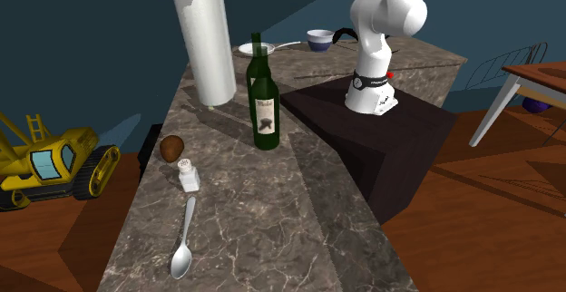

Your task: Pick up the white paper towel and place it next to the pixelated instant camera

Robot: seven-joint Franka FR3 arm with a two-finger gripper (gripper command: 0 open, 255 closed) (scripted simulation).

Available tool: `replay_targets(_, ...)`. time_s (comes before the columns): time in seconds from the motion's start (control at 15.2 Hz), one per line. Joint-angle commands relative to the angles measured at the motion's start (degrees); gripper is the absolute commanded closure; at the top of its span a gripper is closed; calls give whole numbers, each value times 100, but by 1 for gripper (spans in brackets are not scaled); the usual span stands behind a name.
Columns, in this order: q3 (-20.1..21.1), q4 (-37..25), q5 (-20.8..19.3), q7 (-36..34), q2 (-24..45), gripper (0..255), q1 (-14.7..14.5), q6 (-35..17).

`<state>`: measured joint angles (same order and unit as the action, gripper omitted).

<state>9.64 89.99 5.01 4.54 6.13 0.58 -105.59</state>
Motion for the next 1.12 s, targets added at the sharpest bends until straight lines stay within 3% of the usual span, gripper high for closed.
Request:
replay_targets(0.0,-112,44,63,279,-35,255,151,18)
replay_targets(0.53,-553,-283,246,1314,183,255,735,250)
replay_targets(1.06,-935,-1153,413,2263,791,255,1335,655)
